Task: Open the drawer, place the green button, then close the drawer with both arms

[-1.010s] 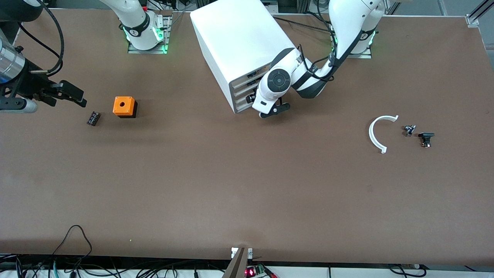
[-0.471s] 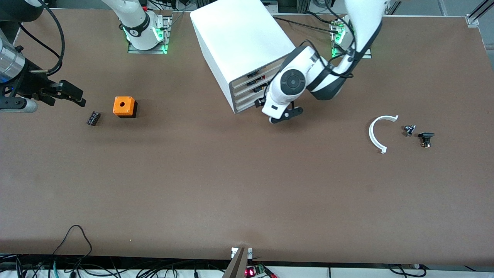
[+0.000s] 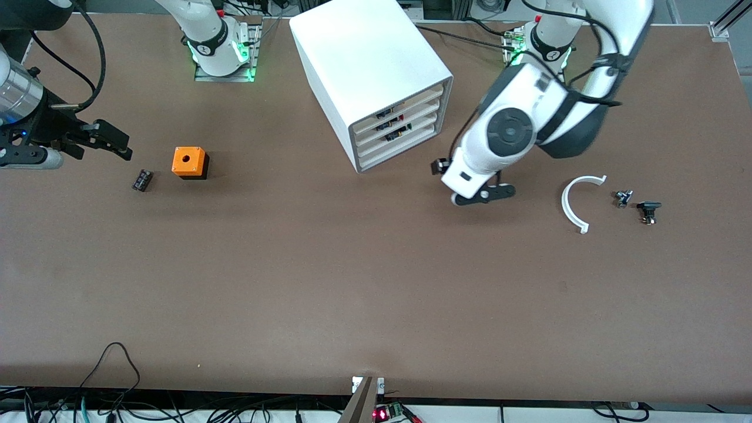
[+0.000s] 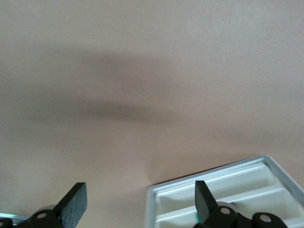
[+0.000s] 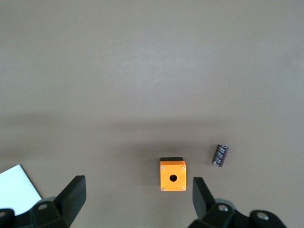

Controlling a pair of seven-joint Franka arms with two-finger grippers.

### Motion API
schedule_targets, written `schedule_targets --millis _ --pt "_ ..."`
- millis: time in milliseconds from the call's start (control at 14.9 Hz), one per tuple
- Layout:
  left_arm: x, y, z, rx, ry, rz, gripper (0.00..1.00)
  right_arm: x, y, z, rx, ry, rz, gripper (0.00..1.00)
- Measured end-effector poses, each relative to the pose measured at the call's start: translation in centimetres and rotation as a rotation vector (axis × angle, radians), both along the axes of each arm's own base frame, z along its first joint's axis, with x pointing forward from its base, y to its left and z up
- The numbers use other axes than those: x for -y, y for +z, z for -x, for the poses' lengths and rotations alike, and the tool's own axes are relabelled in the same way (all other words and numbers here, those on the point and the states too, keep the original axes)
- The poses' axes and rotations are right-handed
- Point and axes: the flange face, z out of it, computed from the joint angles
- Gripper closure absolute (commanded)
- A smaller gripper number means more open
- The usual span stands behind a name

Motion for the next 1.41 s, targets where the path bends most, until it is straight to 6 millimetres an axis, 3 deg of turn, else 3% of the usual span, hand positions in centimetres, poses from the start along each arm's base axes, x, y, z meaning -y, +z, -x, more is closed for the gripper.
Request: schedule_targets --millis 202,337,538,673,808,942,1077,1413 --pt "-7.0 4.2 -3.4 0.008 -0.118 0.054 0.00 -0.7 1.5 0.0 0.011 0.015 0.007 0.01" --pt "-12.7 6.5 -4.8 0.050 -0.204 0.070 0.00 -0.9 2.0 0.1 0.016 0.023 0.007 0.01" --pt "-20.9 11.0 -4.9 0.122 -0.316 0.066 0.00 -0.5 1.9 0.1 0.008 0.041 0.009 0.01" --pt "-24.7 14.6 -3.5 0.174 -0.330 0.047 0.00 -0.2 2.1 0.0 0.012 0.040 0.011 0.01" --pt "-26.5 17.8 -1.6 0.233 -0.315 0.031 0.00 -0.2 2.6 0.0 0.022 0.040 0.012 0.01" --pt "-26.7 19.6 0.2 0.284 -0.319 0.023 0.00 -0.2 3.1 0.0 0.032 0.044 0.011 0.01" --pt "-26.4 19.6 1.0 0.293 -0.325 0.020 0.00 -0.2 3.2 -0.1 0.036 0.044 0.011 0.01" --pt "-26.3 18.0 0.4 0.274 -0.332 0.022 0.00 -0.2 3.2 -0.1 0.035 0.044 0.011 0.01"
